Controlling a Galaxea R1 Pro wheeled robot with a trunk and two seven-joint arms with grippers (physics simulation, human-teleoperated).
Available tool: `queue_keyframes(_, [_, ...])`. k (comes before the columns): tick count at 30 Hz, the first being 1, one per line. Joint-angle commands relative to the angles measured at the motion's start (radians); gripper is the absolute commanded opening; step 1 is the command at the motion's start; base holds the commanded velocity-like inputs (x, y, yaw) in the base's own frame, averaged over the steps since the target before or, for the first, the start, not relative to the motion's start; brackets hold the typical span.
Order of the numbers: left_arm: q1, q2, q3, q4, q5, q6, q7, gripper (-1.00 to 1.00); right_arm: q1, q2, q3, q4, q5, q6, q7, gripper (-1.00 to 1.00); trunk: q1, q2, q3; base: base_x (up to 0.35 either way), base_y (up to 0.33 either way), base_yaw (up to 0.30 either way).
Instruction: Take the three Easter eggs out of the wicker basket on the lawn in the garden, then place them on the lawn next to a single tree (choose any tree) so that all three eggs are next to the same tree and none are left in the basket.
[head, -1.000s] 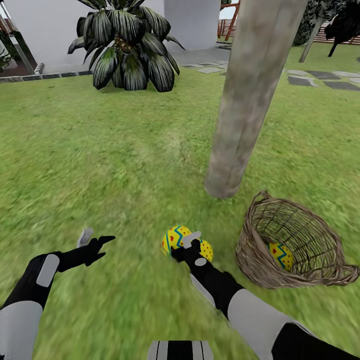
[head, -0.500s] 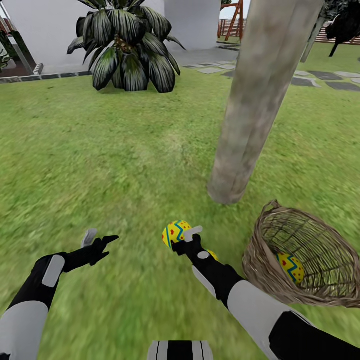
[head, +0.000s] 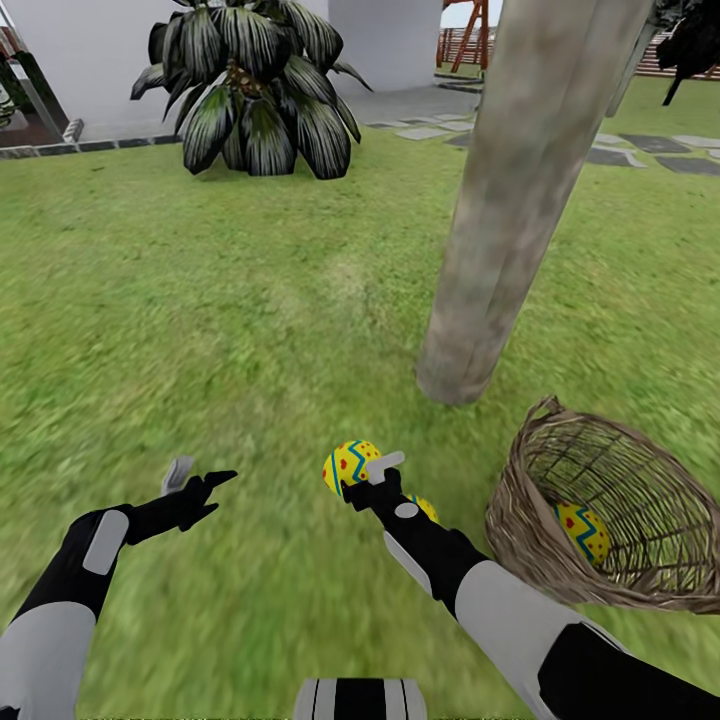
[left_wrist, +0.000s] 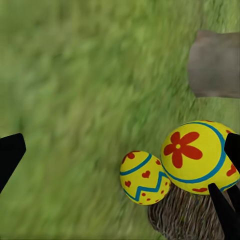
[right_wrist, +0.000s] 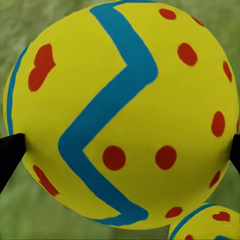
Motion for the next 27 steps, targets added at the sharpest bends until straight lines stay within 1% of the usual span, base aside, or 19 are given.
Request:
queue_keyframes(1, [0.0,0.0,0.004,0.0,-0.001,0.006,-0.004,1.0,-0.001,0.0,0.008,0.0,-0.007,0.0,-0.008,-1.0,0.0,0.0,-0.002,0.0,0.0,0.0])
queue_keyframes(4, [0.0,0.0,0.003,0.0,-0.001,0.006,-0.004,1.0,-0.001,0.0,0.007,0.001,-0.007,0.0,-0.006,-1.0,0.0,0.0,-0.007,0.0,0.0,0.0])
queue_keyframes(6, [0.0,0.0,0.003,0.0,-0.001,0.006,-0.004,1.0,-0.001,0.0,0.007,0.0,-0.007,0.0,0.016,-1.0,0.0,0.0,-0.01,0.0,0.0,0.0])
queue_keyframes(11, [0.0,0.0,0.003,0.0,-0.001,0.006,-0.004,1.0,-0.001,0.0,0.007,0.001,-0.007,0.0,0.019,-1.0,0.0,0.0,-0.016,0.0,0.0,0.0])
queue_keyframes(22, [0.0,-0.003,0.003,0.0,-0.001,0.006,-0.004,1.0,-0.001,0.0,0.006,0.002,-0.008,0.0,0.02,-1.0,0.0,0.0,-0.017,0.0,0.0,0.0])
queue_keyframes(27, [0.0,-0.002,0.003,0.0,-0.001,0.006,-0.004,1.0,-0.001,0.0,0.006,0.002,-0.007,-0.001,0.032,-1.0,0.0,0.0,-0.017,0.0,0.0,0.0])
